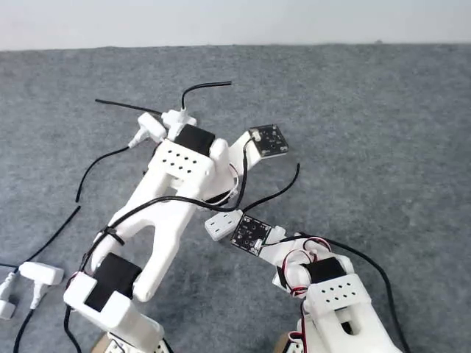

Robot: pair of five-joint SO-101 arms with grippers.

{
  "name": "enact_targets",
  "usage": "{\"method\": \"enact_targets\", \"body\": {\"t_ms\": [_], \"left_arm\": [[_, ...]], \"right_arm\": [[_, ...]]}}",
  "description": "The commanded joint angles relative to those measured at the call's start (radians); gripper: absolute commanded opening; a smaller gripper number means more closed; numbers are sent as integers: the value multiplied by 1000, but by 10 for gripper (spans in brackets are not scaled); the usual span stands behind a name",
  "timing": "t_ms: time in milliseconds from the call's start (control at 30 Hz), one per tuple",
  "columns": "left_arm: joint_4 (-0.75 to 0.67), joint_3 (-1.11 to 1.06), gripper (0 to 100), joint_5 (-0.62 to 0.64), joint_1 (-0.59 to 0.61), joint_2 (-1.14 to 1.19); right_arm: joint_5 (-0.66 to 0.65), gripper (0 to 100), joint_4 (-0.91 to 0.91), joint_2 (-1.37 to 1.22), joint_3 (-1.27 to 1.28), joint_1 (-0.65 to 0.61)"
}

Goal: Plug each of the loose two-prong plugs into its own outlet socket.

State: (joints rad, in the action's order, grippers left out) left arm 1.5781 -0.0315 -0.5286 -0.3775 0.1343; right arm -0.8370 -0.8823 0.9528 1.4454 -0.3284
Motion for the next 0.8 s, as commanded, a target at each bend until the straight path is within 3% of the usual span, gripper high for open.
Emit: {"method": "enact_targets", "body": {"t_ms": [0, 300, 533, 767], "left_arm": [[23, 71, 10, 92, -17, -3], [180, 245, 10, 216, -31, -5], [180, 243, 11, 592, -35, -6], [180, 217, 11, 629, -35, -6]], "right_arm": [[-12, 214, 15, 18, -2, -1], [-12, 213, 16, 18, -2, -2], [-12, 213, 16, 18, -2, -2], [-12, 213, 16, 18, -2, -2]]}}
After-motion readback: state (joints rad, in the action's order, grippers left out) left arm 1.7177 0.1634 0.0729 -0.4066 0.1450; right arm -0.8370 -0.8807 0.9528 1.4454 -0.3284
